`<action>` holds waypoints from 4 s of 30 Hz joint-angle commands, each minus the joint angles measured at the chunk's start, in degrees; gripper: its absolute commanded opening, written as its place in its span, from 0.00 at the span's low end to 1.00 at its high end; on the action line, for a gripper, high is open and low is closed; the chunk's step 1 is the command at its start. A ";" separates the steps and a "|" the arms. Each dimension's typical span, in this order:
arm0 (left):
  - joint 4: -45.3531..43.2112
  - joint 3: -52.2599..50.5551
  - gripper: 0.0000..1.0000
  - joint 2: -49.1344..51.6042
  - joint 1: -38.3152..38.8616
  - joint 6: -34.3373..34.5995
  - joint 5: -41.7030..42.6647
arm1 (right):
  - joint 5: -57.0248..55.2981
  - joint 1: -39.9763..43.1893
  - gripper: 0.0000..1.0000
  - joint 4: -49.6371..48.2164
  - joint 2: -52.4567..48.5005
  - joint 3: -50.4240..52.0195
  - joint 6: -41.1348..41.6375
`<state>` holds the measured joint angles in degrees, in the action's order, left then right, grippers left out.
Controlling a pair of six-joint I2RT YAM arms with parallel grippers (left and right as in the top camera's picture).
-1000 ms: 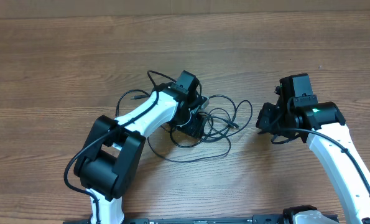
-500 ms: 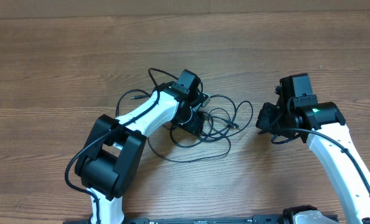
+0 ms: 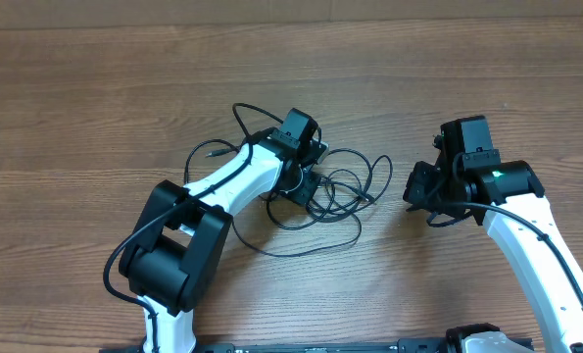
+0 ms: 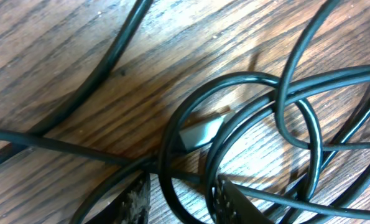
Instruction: Untangle cables
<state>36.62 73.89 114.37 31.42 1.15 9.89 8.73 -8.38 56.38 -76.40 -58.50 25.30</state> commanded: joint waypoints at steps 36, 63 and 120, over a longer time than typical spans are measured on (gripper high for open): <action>21.31 23.56 0.04 -5.49 1.95 -3.96 0.28 | 14.56 -0.02 0.49 -7.30 -0.13 -1.09 -0.24; 25.77 27.54 0.04 -10.45 1.97 -11.43 23.21 | 20.92 -0.02 0.54 -12.13 -0.13 -1.09 -0.20; 24.70 27.54 0.04 -14.43 1.81 -11.87 28.61 | 13.42 -0.02 0.40 -14.67 -8.55 3.39 0.70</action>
<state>61.49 99.70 101.73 33.04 -9.28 37.52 20.71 -8.38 42.94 -84.27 -55.53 25.50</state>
